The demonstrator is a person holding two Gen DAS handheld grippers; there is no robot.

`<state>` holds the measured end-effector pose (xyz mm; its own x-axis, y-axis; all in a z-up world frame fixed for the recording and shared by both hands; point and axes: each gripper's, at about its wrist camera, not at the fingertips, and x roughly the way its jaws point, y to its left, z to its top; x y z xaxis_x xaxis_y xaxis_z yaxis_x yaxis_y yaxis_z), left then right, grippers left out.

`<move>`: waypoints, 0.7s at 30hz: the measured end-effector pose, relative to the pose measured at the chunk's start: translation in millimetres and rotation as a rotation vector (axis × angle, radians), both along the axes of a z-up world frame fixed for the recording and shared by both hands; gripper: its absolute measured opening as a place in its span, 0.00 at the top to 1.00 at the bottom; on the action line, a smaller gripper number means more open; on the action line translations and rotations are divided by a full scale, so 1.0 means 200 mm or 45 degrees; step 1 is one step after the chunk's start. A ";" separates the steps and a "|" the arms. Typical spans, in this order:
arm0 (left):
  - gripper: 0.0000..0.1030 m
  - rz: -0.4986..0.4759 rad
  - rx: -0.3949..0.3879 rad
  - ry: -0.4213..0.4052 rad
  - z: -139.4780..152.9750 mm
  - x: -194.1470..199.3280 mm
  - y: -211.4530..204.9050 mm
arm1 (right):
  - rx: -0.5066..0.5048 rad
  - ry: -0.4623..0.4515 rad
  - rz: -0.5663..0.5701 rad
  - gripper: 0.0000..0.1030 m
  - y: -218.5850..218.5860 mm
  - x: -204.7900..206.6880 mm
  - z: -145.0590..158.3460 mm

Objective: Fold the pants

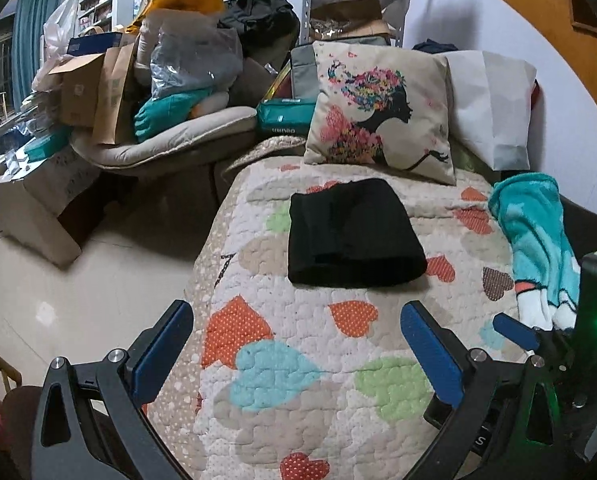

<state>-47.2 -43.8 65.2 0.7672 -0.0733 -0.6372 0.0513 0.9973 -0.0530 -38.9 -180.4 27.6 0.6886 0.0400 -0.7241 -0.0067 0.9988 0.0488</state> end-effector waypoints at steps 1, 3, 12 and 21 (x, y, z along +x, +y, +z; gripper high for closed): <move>0.00 -0.001 -0.002 0.012 -0.02 0.01 0.00 | -0.004 0.005 0.002 0.13 0.00 0.00 -0.01; 0.00 -0.002 -0.012 0.039 -0.05 0.03 0.01 | -0.007 0.015 0.005 0.12 0.01 0.01 -0.02; 0.00 0.001 -0.010 0.131 -0.17 0.22 0.01 | -0.031 0.067 -0.037 0.12 0.00 0.08 -0.07; 0.00 0.009 -0.035 0.218 -0.32 0.35 0.06 | -0.135 0.109 -0.060 0.12 0.01 0.20 -0.13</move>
<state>23.4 -32.6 1.0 0.6481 -0.0873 -0.7565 0.0322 0.9957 -0.0873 1.3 -177.6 1.0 0.6237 -0.0705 -0.7785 0.0399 0.9975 -0.0583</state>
